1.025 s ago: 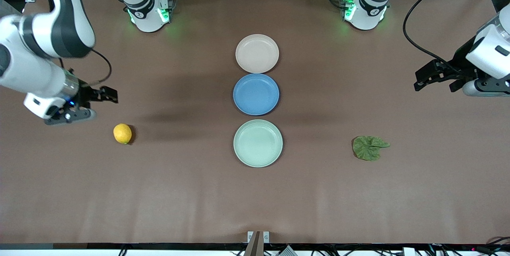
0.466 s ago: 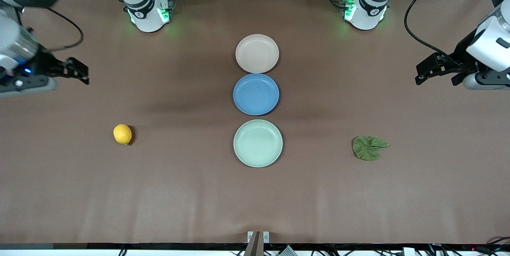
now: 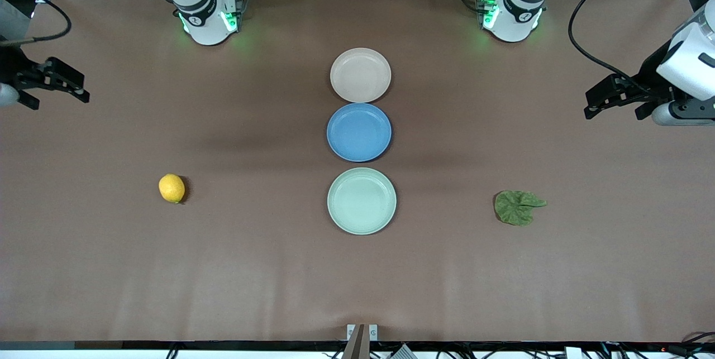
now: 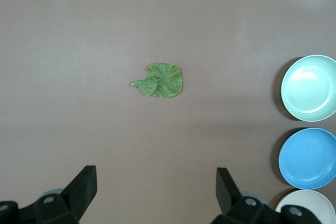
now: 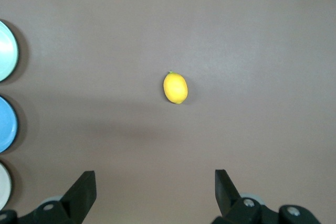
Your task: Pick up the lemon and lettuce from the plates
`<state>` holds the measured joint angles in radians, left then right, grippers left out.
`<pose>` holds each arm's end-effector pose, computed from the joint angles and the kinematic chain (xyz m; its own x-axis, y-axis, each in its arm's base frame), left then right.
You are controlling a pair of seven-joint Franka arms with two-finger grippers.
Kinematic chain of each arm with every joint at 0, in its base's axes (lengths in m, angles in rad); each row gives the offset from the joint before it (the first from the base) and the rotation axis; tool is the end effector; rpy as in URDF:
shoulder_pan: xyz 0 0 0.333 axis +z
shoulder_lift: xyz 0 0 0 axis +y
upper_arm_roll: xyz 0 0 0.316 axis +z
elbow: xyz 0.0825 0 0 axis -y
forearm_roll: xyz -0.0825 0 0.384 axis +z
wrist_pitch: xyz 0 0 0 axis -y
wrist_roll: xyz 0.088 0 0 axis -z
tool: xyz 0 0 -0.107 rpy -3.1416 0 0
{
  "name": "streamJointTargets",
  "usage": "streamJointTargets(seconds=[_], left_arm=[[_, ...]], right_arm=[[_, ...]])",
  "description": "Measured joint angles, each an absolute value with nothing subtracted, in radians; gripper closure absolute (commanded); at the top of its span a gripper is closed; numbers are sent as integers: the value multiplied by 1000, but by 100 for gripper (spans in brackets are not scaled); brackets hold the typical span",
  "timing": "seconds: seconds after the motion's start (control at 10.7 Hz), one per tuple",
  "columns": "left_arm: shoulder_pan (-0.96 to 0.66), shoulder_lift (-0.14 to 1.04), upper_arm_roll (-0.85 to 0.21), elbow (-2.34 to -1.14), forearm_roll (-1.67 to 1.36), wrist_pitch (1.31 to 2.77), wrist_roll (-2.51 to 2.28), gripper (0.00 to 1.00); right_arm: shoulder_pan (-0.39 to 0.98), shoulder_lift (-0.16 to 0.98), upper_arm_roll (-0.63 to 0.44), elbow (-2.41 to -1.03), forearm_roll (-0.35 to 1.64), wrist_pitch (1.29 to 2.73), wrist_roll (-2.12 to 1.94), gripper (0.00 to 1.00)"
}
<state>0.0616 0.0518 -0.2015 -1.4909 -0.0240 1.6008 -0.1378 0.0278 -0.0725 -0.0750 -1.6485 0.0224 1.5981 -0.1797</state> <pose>0.5685 -0.0793 0.6365 0.9986 -0.0004 0.0538 -0.0027 -0.9991 0.0421 0.5337 -0.0244 0.6295 0.9910 0.1315 0.0265 0.1322 -0.9910 -0.0235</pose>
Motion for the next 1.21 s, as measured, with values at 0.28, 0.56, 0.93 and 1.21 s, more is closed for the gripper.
streamJointTargets(seconds=[0.28, 0.56, 0.93, 1.21], left_arm=[[67, 52, -200, -1491, 20, 1597, -138, 0], [67, 52, -200, -1491, 21, 1569, -138, 0], [75, 51, -200, -1491, 22, 1565, -138, 0], [75, 51, -200, -1491, 22, 1565, -138, 0]], right_arm=[[28, -73, -81, -1604, 36, 1568, -182, 0], [28, -73, -82, -1582, 38, 1544, -182, 0], [69, -68, -109, -1570, 38, 1544, -182, 0], [76, -51, -126, -1570, 38, 1542, -182, 0]])
